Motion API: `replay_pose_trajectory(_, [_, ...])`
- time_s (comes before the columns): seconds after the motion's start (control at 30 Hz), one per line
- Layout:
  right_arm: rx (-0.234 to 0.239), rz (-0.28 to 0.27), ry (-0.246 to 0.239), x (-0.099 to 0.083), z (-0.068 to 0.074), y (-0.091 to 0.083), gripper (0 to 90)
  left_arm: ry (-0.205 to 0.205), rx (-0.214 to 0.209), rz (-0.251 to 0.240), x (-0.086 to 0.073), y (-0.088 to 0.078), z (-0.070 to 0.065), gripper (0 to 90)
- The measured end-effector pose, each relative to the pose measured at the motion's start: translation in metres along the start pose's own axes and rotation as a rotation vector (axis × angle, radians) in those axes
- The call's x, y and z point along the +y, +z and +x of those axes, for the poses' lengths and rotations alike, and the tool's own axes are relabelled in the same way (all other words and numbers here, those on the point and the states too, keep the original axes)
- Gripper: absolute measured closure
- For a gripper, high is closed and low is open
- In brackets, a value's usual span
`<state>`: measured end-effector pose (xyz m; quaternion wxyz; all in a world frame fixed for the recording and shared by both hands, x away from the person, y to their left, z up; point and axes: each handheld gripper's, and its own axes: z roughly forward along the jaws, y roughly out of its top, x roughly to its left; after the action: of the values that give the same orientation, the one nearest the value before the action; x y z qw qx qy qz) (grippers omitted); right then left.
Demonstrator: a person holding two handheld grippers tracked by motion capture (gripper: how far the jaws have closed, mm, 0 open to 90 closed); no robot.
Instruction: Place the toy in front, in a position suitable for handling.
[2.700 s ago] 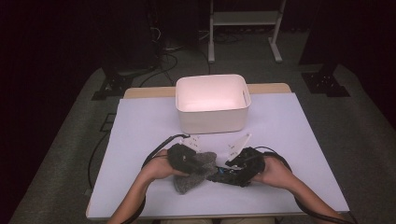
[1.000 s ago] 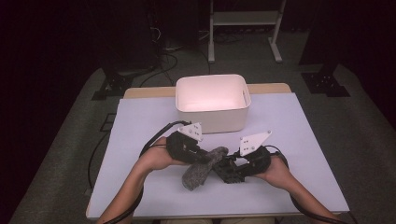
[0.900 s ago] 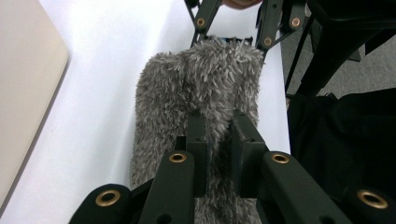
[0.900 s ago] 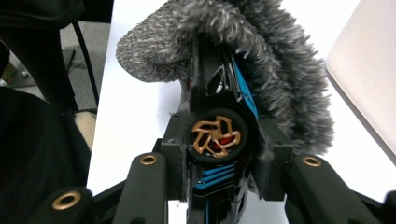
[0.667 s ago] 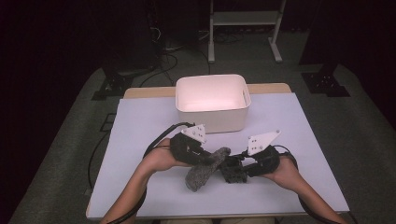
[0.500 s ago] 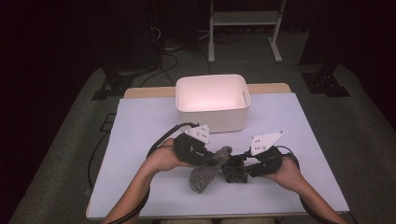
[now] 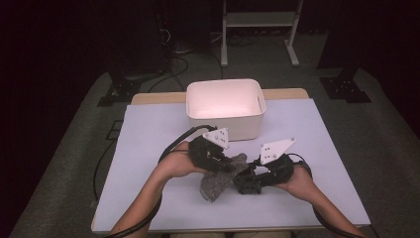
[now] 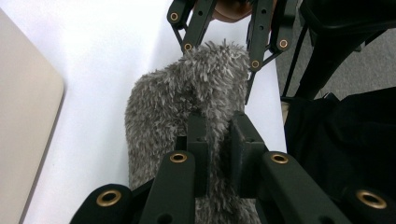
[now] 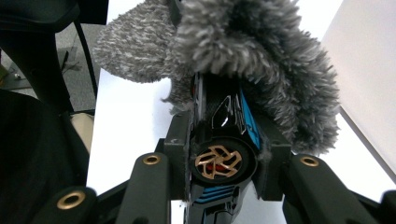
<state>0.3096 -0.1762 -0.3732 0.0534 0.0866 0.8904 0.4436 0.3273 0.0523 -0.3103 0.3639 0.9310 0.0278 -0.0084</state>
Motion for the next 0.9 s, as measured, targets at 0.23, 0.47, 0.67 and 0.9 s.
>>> replay_pose_trajectory(0.23, [-0.002,0.001,0.016,-0.007,-0.001,-0.007,61.9,-0.009,-0.007,-0.016,-0.003,0.002,0.002,80.4])
replay_pose_trajectory(0.47, [-0.005,-0.016,0.017,-0.014,-0.001,-0.014,62.1,-0.048,-0.025,-0.026,-0.018,0.006,0.007,80.2])
replay_pose_trajectory(0.67, [-0.009,-0.029,0.023,-0.018,-0.001,-0.017,62.1,-0.066,-0.006,0.013,-0.029,0.01,0.009,80.0])
replay_pose_trajectory(0.9, [-0.009,-0.039,0.025,-0.018,0.001,-0.015,62.0,-0.025,-0.026,-0.025,-0.006,0.002,0.005,80.4])
